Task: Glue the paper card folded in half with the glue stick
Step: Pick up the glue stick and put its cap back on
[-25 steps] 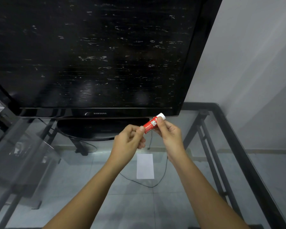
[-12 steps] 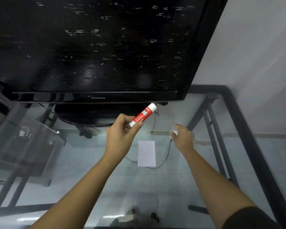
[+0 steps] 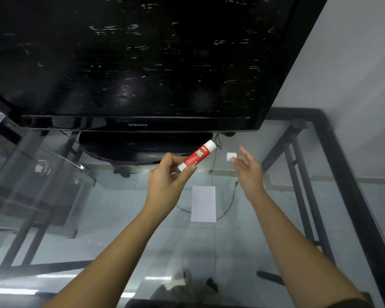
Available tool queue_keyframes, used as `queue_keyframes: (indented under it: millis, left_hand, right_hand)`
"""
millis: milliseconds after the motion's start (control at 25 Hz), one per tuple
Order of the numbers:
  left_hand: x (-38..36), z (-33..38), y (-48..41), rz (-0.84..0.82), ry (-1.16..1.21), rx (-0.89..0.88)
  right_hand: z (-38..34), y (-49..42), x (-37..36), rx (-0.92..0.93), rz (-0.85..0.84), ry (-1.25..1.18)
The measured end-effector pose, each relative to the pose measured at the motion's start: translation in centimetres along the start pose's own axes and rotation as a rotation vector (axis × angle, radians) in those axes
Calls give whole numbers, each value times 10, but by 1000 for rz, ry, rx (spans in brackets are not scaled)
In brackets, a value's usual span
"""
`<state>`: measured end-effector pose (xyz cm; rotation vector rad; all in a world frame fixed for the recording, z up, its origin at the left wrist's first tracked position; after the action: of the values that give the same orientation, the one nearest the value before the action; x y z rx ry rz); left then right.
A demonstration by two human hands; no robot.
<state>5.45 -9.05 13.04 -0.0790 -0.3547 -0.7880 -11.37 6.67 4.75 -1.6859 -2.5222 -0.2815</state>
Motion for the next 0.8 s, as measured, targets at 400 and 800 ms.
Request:
queue_keyframes:
  millis: [400,800]
  left_hand:
    - [-12,12,11,-66,-32,-145]
    - [-18,9,13,-64,-75,-140]
  right_hand:
    - [-75,49,-1,190,-174,-174]
    - [-85,50,4,236,-261,55]
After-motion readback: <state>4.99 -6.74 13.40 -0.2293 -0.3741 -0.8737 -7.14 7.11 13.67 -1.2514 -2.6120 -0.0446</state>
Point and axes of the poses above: each hand's wrist, its own y-axis away from the middle knuckle, its own x-axis out of the back of the hand, z = x × y, the point moved 6 cm from there along -y, towards the middle knuckle, and after that the axes turned 6 degrees about x, right-handed, at the moved point
